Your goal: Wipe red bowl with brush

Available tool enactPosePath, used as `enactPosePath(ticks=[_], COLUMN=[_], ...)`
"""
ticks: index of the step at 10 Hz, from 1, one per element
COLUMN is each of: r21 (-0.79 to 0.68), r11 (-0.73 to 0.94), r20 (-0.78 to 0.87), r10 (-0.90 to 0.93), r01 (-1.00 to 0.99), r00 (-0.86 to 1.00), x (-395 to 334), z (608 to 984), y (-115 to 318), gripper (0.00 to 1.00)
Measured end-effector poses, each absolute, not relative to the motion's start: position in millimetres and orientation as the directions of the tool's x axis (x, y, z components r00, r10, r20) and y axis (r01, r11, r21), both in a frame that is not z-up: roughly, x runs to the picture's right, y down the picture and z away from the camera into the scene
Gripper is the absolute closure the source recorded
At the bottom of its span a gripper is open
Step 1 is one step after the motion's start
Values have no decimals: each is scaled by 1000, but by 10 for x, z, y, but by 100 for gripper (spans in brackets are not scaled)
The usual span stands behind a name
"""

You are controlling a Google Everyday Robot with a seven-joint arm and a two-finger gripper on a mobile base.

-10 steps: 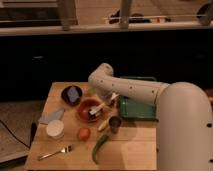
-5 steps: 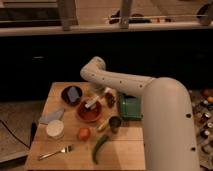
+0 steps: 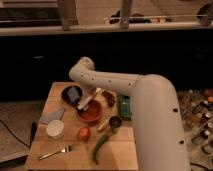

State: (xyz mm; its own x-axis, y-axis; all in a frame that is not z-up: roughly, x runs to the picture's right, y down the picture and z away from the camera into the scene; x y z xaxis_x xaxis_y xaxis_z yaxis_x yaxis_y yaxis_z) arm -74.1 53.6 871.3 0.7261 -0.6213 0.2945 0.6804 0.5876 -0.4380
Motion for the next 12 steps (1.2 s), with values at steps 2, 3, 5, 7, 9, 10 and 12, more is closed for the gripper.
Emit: enactPosePath(ticks=[2,3,5,7,9,10,12], r21=[-447,-455,-476,-496,-502,-496,-480], r11=[569,566,586,608,634,647,660], r20=[312,315,317,307,289,278,265], r10=[-624,-619,-581,-546,-518,-513,-519], r01=[690,687,656,621,588,578,578], r00=[716,719,749,780,805,812,813], x=[-669,-584,-265,-35,93,101,23], z=[8654,8643,8592,8572,8595,8632,8707], y=[684,732,845,906,866,790,648], gripper=[99,99,99,99,99,99,99])
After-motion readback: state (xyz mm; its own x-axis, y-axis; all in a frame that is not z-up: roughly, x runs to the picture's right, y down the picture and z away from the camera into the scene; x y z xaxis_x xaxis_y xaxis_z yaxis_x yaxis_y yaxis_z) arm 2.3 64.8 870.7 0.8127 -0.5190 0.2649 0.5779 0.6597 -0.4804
